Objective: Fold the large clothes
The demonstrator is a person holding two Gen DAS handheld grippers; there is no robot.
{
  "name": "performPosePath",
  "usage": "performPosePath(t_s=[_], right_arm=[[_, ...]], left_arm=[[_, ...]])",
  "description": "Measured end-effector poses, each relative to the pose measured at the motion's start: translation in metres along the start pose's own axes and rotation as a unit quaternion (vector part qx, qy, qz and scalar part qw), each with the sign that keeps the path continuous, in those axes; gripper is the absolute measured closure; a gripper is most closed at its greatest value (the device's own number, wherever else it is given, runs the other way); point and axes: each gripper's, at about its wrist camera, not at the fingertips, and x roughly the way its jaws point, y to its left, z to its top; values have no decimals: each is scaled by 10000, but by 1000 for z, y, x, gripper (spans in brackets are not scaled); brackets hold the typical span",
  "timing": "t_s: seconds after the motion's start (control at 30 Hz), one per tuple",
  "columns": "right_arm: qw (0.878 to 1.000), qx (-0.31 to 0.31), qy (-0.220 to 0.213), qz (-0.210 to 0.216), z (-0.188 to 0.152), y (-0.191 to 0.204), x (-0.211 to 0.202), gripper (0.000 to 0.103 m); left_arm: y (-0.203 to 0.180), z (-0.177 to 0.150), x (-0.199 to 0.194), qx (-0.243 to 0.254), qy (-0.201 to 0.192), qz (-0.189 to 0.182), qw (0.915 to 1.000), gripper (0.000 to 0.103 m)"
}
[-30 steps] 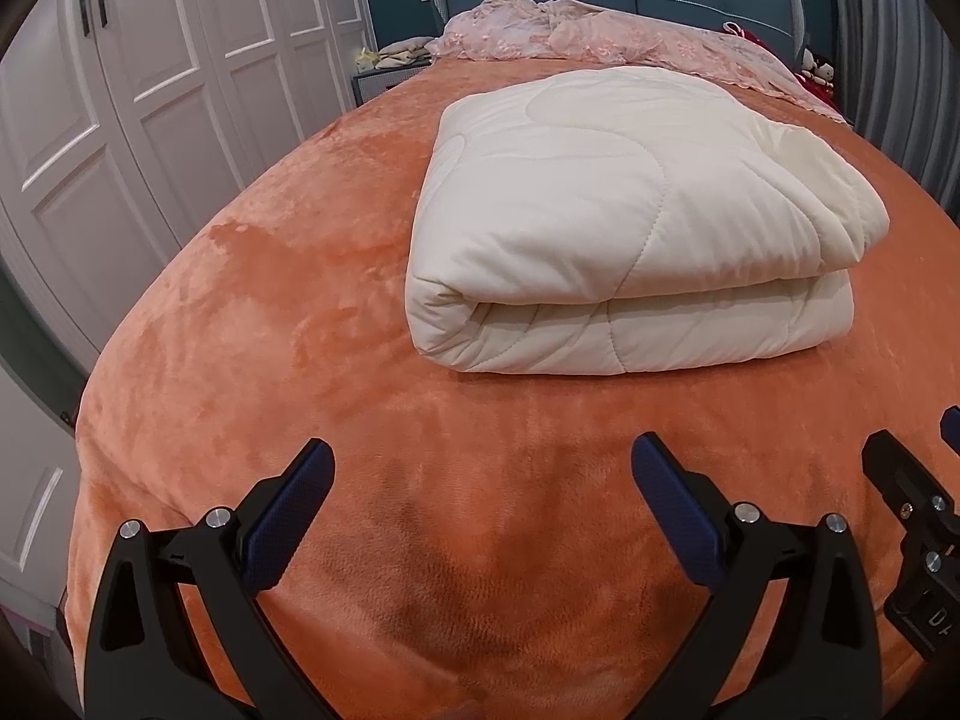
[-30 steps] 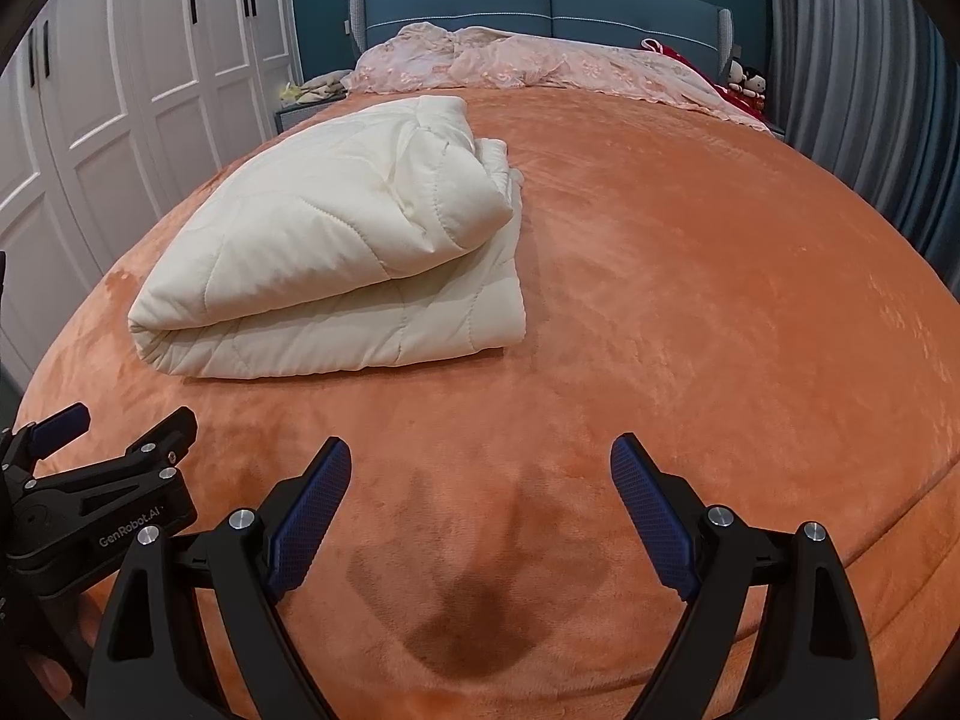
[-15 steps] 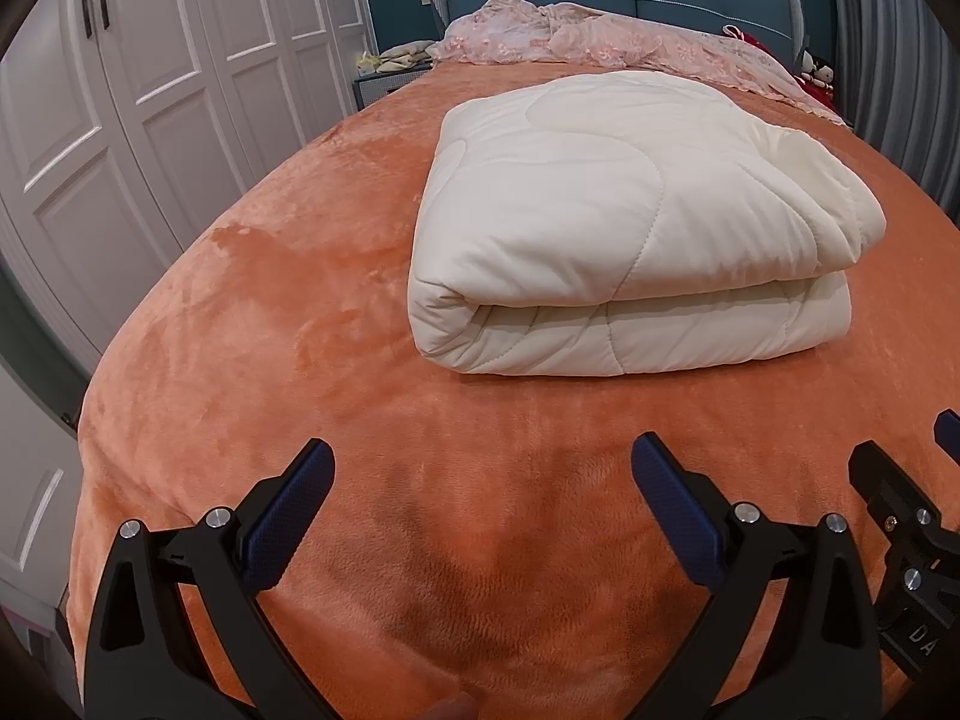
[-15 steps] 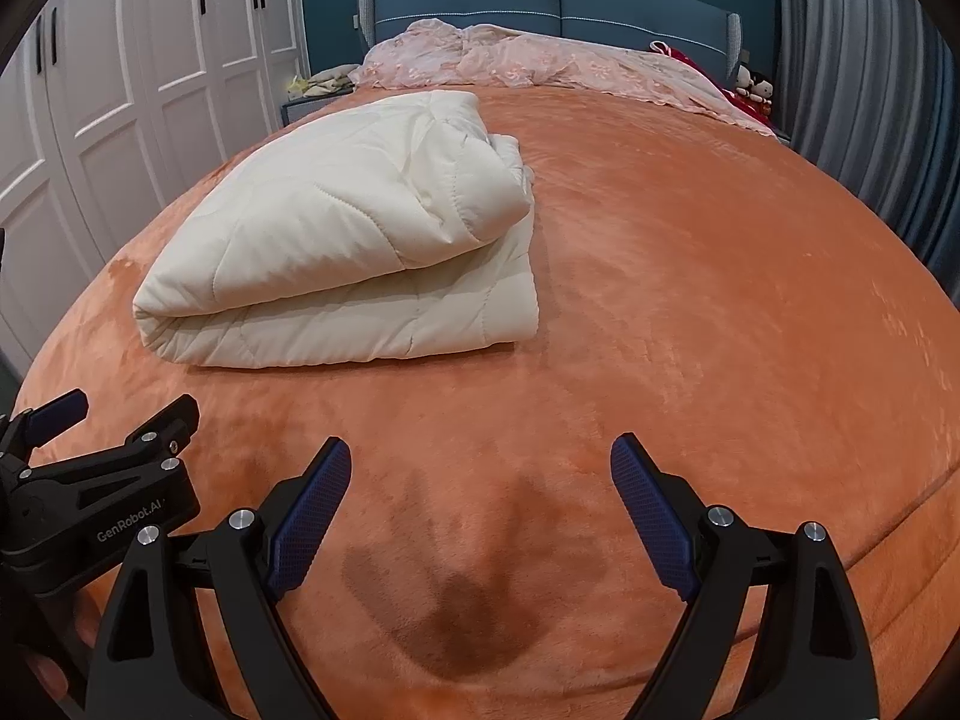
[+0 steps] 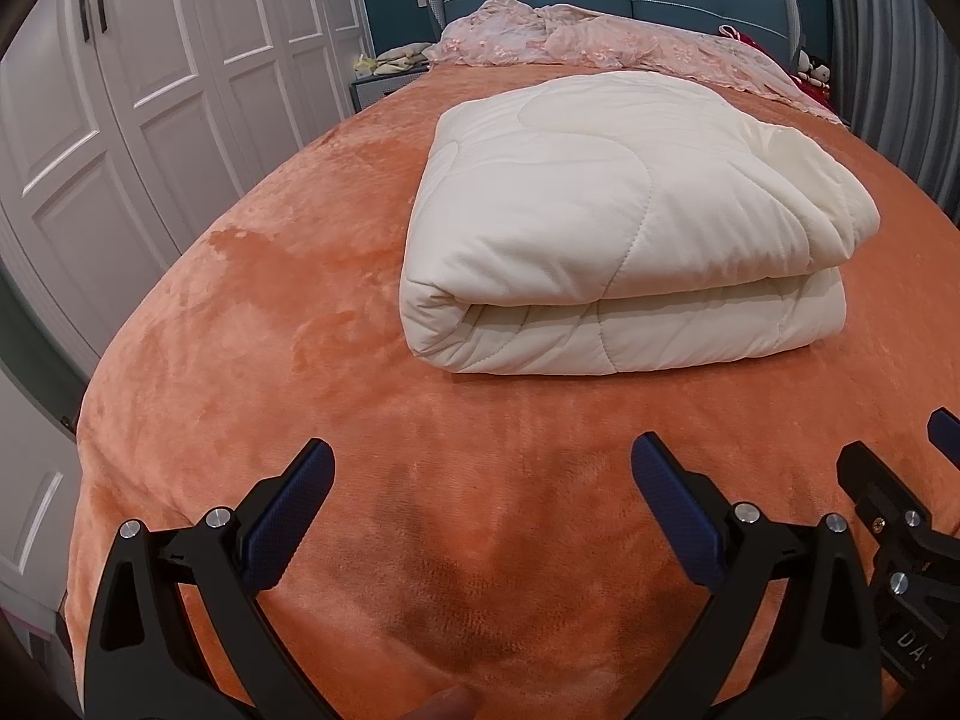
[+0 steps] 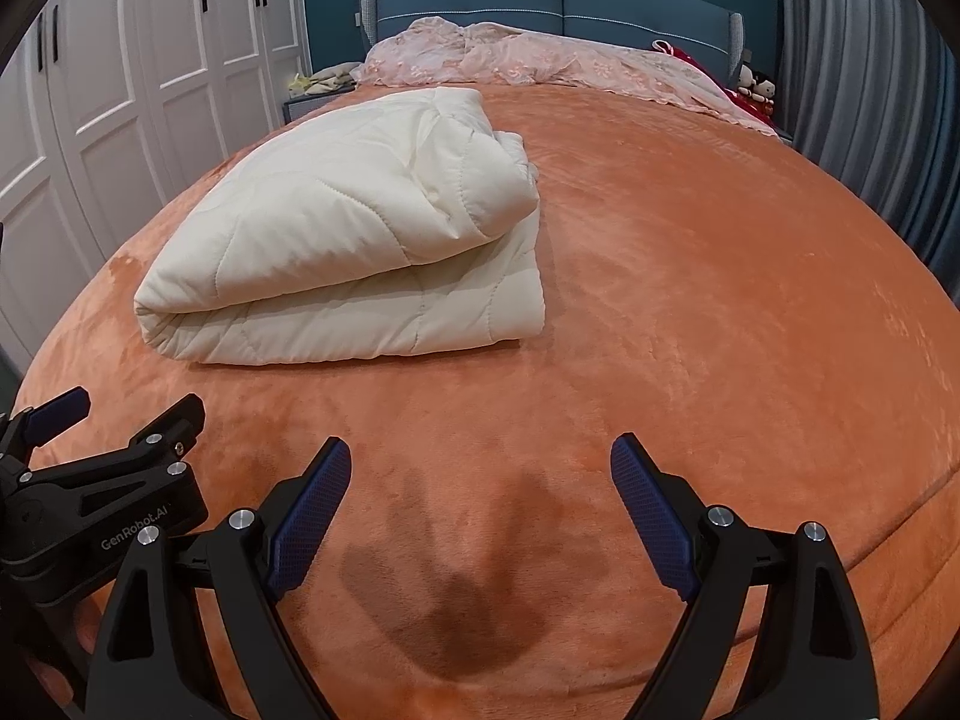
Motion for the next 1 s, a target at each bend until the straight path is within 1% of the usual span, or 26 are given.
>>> performPosePath(t_s=[0.33, 0.4, 0.57, 1.0], right_arm=[[10000, -36, 14, 32, 1, 7, 1, 17], [10000, -26, 16, 41, 1, 8, 1, 17], [10000, -9, 19, 55, 1, 8, 1, 17], [10000, 32, 63, 35, 1, 11, 3, 17]], left_arm=[[-3, -1, -2, 23, -96, -20, 9999, 6], [-3, -1, -2, 22, -109, 23, 9999, 6], [-1, 0, -1, -60, -93, 21, 9999, 6], [-1, 0, 2, -61, -79, 37, 9999, 8]])
